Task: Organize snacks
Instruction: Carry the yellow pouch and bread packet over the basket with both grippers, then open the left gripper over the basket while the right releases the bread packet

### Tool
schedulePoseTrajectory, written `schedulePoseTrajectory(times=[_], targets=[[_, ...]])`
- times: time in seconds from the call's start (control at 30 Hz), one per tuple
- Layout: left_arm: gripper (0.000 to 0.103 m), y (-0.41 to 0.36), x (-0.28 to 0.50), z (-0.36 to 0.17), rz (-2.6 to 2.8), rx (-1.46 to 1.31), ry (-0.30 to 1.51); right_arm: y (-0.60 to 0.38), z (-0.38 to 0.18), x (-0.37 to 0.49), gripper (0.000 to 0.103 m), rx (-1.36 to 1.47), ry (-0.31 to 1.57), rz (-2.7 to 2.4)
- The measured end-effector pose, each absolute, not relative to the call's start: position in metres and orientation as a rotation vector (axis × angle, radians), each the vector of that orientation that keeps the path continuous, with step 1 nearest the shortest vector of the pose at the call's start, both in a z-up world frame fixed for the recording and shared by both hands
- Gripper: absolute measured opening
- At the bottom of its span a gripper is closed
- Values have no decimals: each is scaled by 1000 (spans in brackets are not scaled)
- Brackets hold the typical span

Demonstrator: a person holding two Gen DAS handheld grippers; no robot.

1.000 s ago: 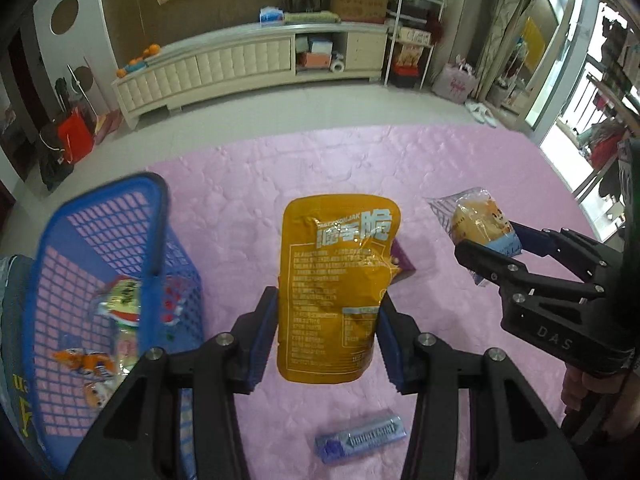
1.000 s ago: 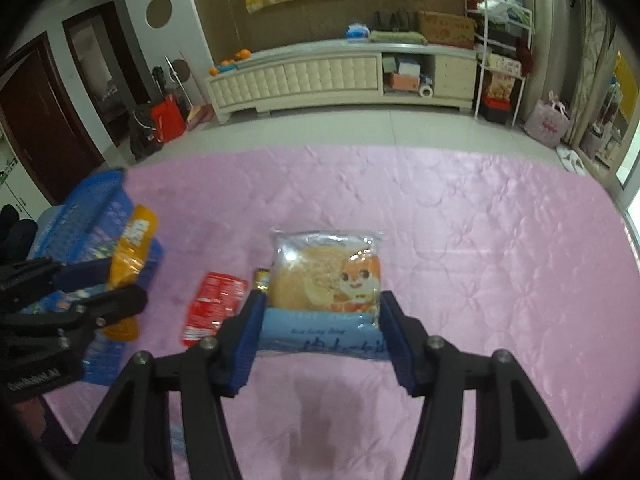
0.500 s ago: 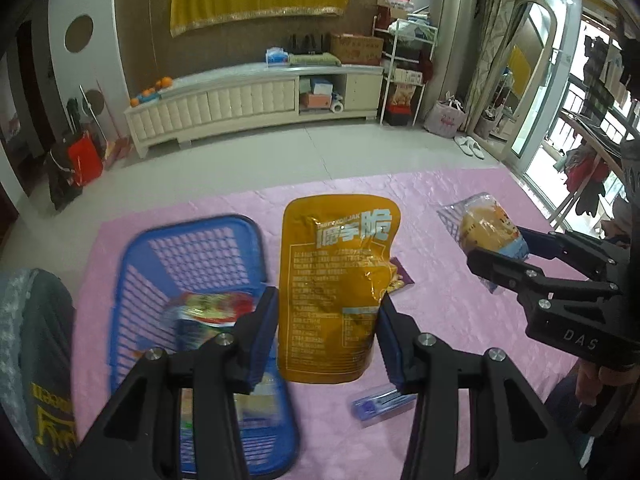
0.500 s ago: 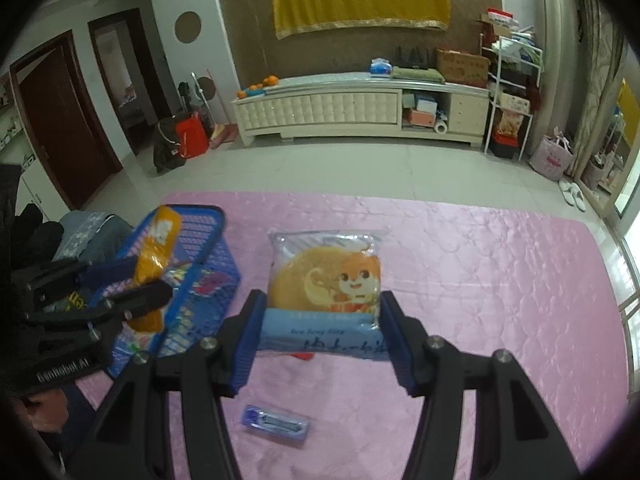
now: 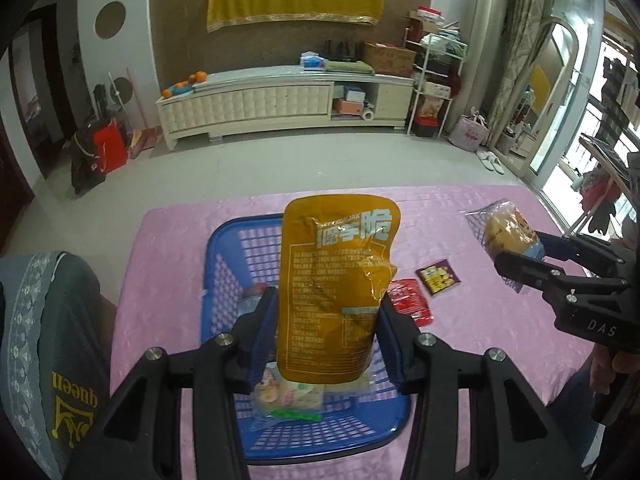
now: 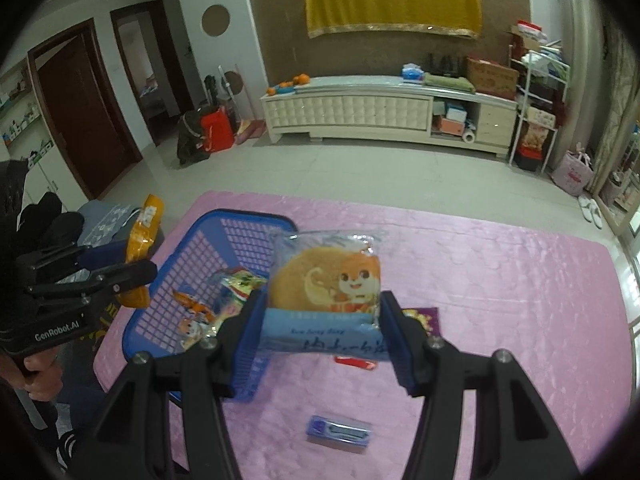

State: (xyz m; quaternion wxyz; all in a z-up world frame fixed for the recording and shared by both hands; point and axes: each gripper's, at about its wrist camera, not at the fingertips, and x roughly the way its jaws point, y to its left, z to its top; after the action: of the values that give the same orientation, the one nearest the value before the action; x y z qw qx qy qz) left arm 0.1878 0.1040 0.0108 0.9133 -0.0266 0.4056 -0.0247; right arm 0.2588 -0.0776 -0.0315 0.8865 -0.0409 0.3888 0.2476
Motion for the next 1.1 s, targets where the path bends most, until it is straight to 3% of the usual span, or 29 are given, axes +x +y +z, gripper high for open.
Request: schedulePoseTrajectory(times=[0.37,0.43,0.47,0.5,0.83,0.93,1.0,1.1], targets=[[44,136,197,-32,-17,-33,936,-10,-55,262,61,-200,856,593],[44,140,201,-39,-17,-50,951,-4,-57,264,55,-201,854,612],[44,142,204,-43,-15,-57,958,-2,-58,265,44,-207,858,620],[44,143,205,-45,-17,-65,964,-1,-60,266,41,-210,864,624],[45,141,215,-66,-52,-105,1005,12,-79,275,41,-227,913,651],[53,140,215,-74,-63,-95,1024,16,-86,275,41,-231,931,660],[65,141,215,-77,-54,-90,1022,20,-90,275,41,-242,939,664],[69,146,213,-78,-48,-112,1015,22,-94,275,41,-250,954,664]])
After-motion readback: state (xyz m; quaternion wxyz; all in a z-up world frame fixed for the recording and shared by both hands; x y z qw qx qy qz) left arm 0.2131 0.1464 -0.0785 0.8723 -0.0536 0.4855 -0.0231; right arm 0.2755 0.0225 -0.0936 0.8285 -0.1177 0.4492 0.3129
